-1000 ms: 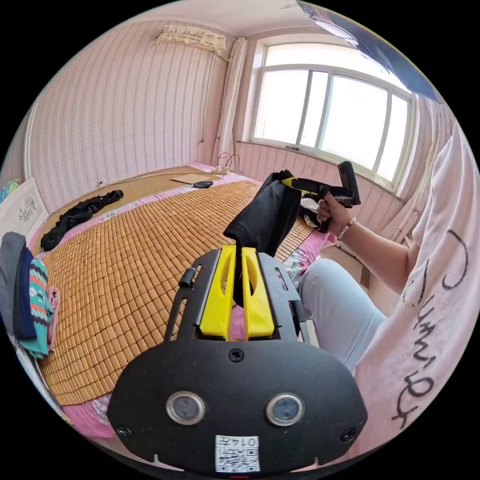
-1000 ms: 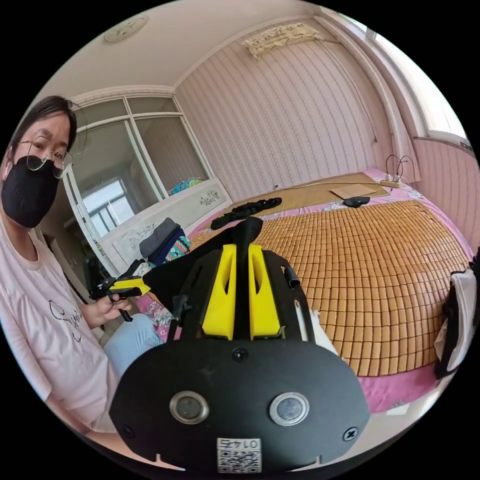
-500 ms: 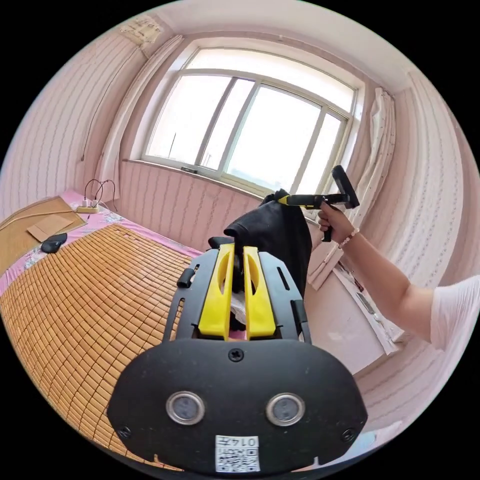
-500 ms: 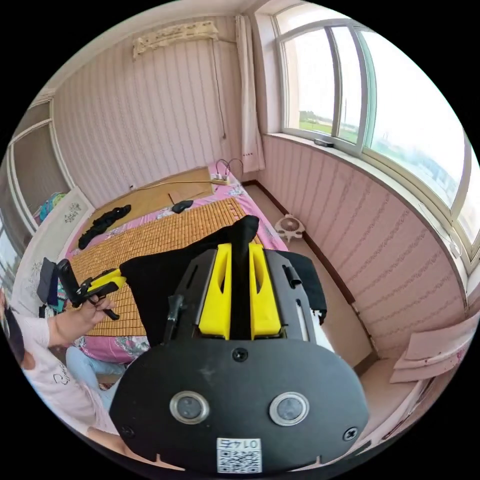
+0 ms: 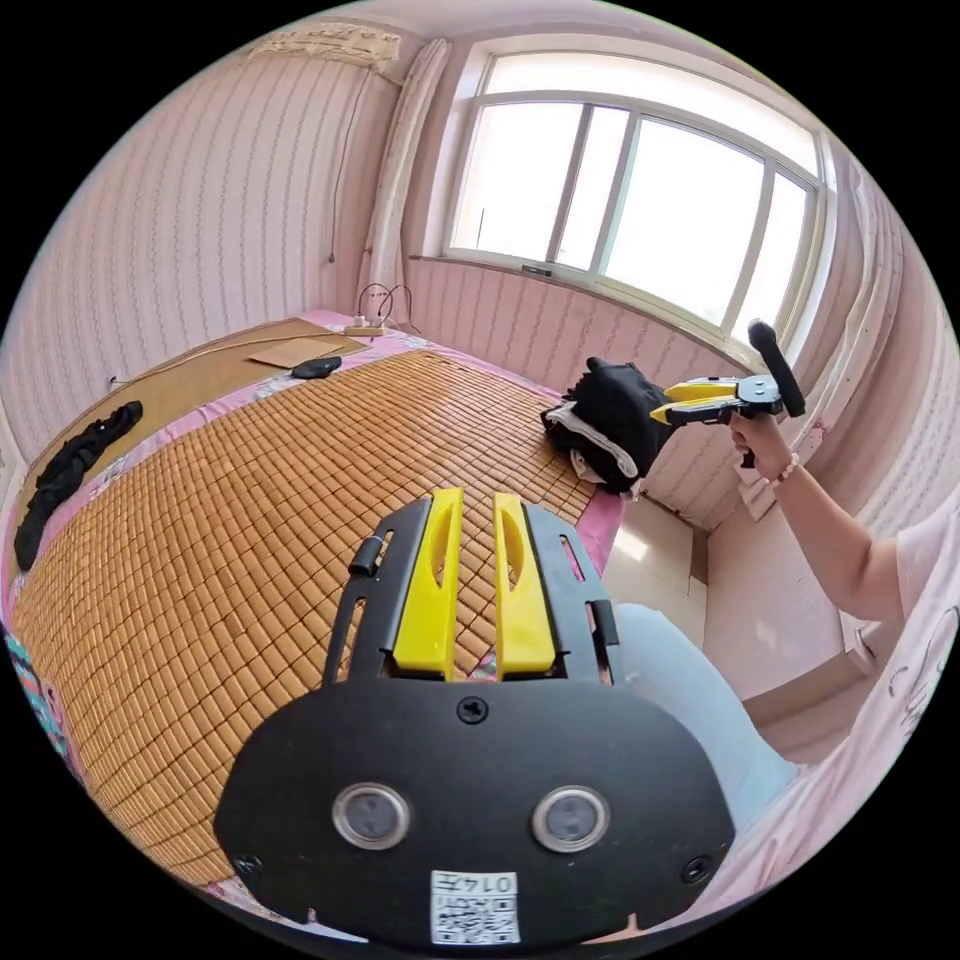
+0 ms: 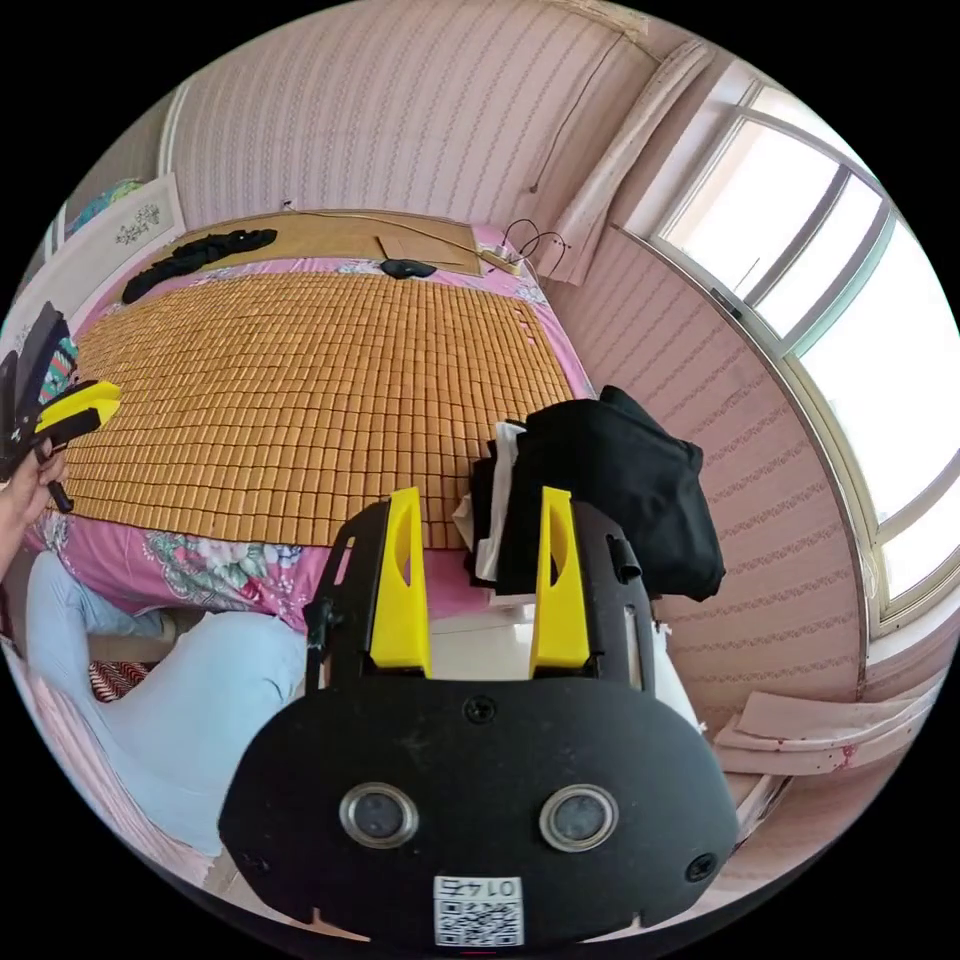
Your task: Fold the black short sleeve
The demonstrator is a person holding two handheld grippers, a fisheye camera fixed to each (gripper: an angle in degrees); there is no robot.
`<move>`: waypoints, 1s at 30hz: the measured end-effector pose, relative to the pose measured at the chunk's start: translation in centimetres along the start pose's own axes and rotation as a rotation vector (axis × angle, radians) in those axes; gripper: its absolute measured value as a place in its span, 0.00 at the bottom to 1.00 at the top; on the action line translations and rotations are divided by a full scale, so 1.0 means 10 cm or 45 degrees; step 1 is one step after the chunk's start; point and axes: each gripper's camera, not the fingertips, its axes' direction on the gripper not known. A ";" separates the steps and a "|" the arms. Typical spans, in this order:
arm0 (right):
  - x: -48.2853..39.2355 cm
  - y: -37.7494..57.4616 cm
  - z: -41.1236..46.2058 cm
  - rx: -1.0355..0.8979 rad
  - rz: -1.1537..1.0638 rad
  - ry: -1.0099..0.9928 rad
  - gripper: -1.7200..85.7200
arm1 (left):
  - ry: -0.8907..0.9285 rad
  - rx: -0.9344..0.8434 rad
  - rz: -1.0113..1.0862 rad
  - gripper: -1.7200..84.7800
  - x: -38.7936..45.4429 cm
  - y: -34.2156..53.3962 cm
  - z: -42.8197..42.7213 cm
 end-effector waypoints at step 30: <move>-6.10 0.52 -2.23 0.570 -0.820 -0.148 0.21 | -0.965 0.439 -0.704 0.09 -0.35 3.86 -5.18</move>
